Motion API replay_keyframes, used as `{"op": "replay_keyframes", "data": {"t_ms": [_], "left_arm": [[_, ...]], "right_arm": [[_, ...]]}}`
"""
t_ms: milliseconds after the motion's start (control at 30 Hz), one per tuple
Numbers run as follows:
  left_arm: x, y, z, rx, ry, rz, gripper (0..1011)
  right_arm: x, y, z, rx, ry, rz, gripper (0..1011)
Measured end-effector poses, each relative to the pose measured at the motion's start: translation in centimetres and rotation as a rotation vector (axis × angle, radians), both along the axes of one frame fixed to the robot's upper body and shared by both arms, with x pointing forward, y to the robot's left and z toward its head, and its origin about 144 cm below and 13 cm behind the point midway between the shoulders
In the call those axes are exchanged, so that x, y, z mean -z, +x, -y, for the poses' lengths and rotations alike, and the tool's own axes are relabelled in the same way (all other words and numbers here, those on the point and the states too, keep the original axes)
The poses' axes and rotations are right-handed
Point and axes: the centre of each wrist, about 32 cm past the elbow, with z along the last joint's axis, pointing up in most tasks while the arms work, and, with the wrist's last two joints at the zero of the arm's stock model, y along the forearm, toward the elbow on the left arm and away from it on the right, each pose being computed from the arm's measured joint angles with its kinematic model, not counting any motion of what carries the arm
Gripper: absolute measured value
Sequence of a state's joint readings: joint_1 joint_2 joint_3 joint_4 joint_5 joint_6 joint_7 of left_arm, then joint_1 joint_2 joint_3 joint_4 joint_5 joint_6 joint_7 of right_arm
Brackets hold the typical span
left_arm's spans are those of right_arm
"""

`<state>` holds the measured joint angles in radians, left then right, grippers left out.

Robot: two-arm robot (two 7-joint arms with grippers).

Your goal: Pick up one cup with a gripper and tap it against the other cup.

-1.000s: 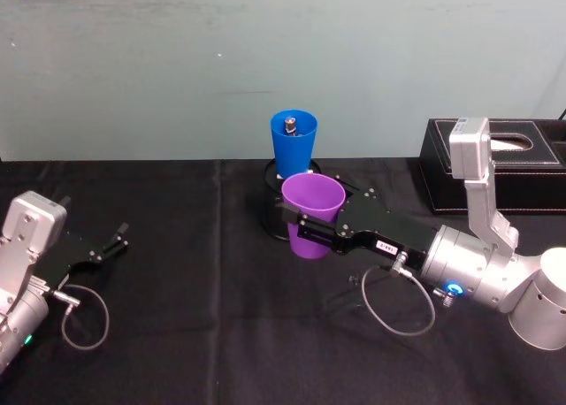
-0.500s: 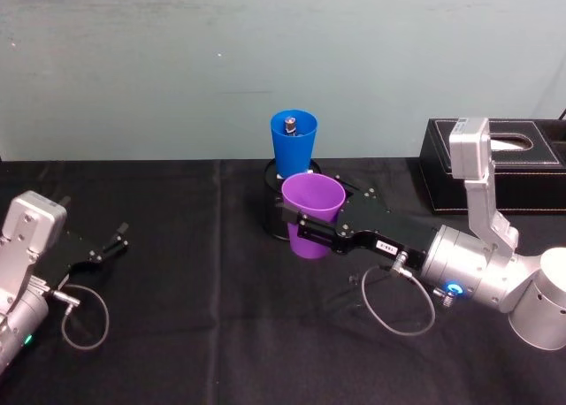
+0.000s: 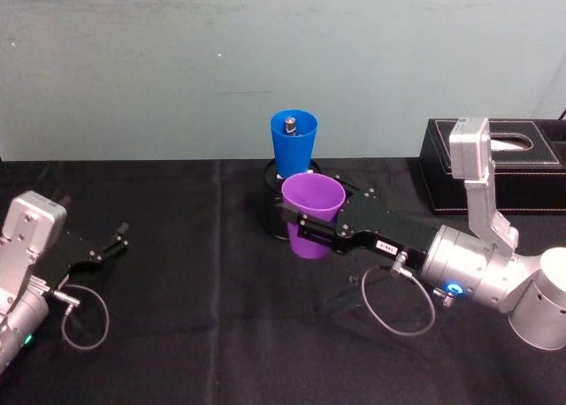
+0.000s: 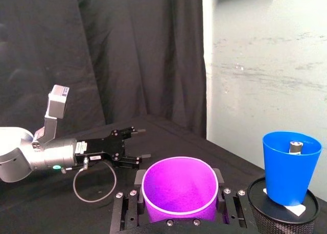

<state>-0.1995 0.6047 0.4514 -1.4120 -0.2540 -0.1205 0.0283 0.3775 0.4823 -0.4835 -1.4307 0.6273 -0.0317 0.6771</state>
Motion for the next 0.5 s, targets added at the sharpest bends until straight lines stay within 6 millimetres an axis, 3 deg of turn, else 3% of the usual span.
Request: {"op": "replay_keyframes", "data": {"t_ms": [500], "left_arm": [[0.00,0.00,0.00,0.000,0.000,0.000,1000]], "right_arm": [[0.00,0.00,0.00,0.000,0.000,0.000,754]]}}
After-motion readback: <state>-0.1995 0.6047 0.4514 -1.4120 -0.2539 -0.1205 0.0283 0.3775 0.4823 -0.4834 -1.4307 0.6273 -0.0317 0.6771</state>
